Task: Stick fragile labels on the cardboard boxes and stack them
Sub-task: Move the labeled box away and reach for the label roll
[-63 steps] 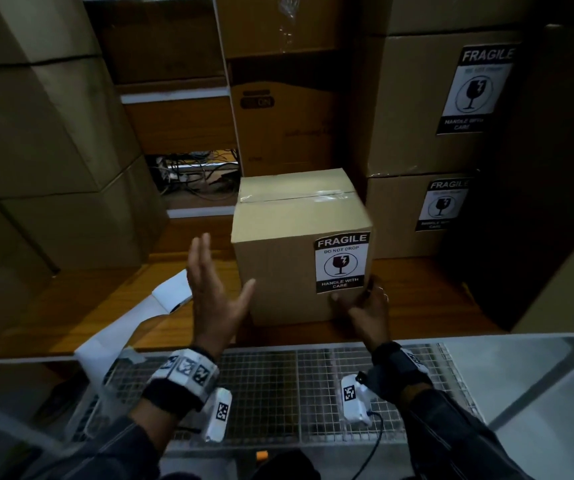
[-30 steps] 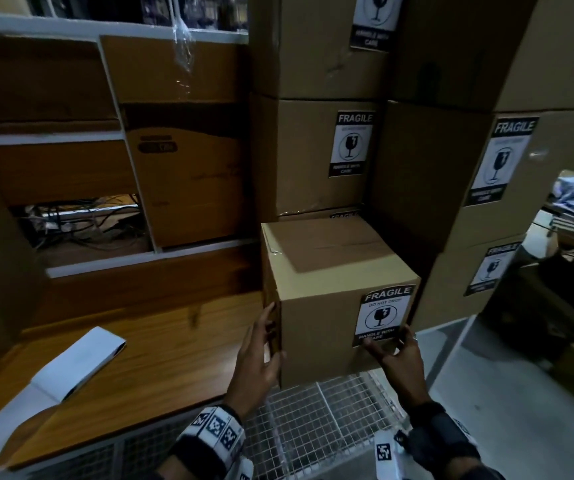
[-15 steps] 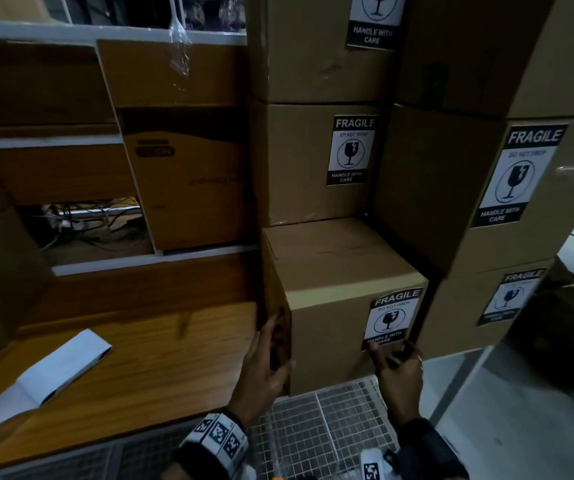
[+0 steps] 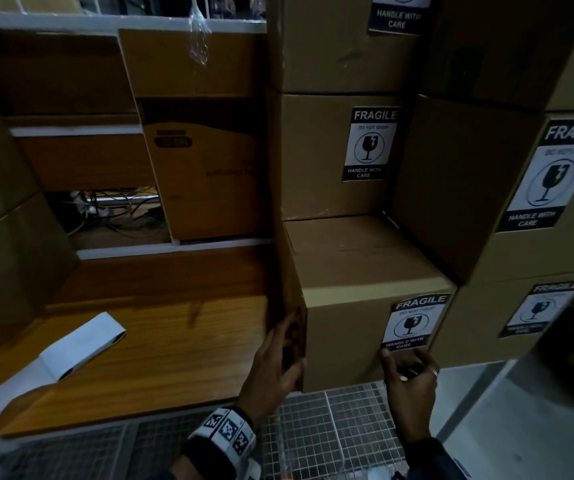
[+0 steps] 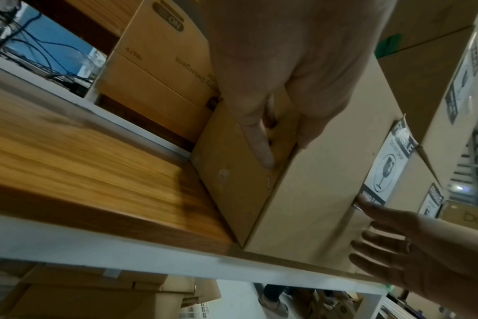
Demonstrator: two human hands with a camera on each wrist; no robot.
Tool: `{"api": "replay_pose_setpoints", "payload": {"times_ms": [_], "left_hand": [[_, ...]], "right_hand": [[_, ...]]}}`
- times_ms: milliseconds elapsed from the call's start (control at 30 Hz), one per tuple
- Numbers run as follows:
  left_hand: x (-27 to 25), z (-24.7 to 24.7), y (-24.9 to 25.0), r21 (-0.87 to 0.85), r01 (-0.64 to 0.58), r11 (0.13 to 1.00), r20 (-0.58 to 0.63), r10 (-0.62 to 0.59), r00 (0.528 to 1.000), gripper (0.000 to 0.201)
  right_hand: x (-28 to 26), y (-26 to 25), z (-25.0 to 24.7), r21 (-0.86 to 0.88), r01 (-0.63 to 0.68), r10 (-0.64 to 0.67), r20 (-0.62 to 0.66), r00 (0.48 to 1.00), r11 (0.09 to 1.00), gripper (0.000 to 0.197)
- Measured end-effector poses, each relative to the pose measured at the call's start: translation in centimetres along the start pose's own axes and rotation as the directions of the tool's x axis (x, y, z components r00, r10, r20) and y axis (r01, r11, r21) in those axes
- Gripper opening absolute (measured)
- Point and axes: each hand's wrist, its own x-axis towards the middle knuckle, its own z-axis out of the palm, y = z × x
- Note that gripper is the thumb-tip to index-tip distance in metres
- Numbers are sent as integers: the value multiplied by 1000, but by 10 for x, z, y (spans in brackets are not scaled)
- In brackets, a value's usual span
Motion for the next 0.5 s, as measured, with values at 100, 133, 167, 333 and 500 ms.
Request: {"api": "replay_pose_setpoints", "payload": {"times_ms": [100,133,167,333,500], "left_hand": [[-5,-9,0,21,21,1000,-32,-20,999,93],[-9,-14,-1,20,37,999,-54,-36,998,91],[-14,-21,-4,24,54,998,-78,-52,996,87],[-54,-74,-27,49,139,989,-168,-129,977,60],[-111,-154,-57,79,243,967,-275,-213,938,46]], "right_hand": [[-17,-8,5,-40,-18,17,-23,1000,999,38],[-25,-8,8,-58,-27,28,1,1000,998,31],[-34,-7,11,-82,-28,32,44,999,996,26],[-86,9,36,-217,69,-8,268,963,974,30],[-142,11,83,-274,178,-29,472,881,945,35]]}}
